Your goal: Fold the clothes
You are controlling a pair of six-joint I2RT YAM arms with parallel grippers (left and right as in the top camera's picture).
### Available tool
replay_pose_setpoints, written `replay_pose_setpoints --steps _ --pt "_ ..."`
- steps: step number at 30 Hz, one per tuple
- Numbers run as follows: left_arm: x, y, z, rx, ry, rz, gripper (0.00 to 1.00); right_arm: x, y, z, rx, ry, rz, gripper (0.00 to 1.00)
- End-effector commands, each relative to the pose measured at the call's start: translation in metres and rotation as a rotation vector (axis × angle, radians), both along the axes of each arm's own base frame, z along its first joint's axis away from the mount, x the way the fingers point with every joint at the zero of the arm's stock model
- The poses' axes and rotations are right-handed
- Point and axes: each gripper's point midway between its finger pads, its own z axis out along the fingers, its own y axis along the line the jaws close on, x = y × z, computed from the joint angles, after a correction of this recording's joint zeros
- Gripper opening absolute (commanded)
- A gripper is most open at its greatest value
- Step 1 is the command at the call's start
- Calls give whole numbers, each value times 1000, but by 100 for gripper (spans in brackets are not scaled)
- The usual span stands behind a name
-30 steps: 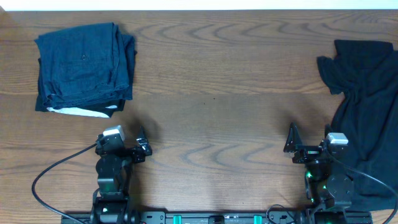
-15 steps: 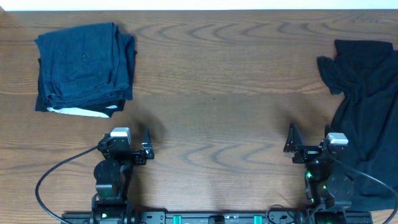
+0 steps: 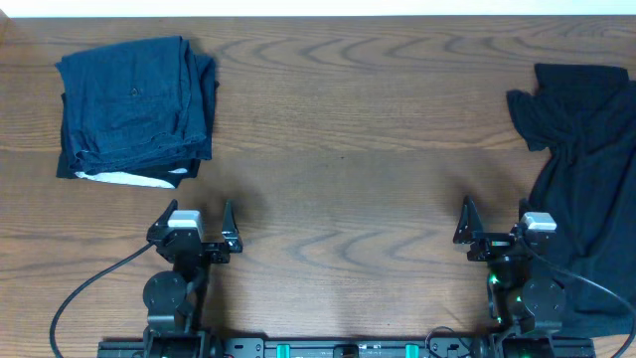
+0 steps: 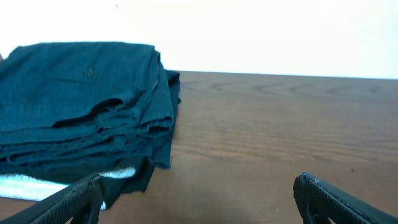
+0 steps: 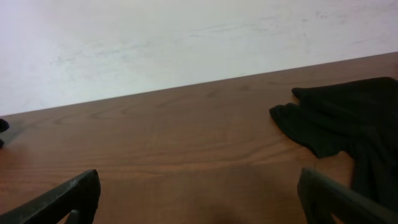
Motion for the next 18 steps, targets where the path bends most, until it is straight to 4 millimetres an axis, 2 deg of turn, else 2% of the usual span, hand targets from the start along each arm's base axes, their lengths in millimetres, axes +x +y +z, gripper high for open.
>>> replay_pose_setpoints --steps 1,18 --pt "-3 -4 -8 7 22 -24 98 0 0 -1 -14 -1 4 99" --pt "-3 -4 -4 3 5 -23 98 0 0 -1 -14 -1 4 99"
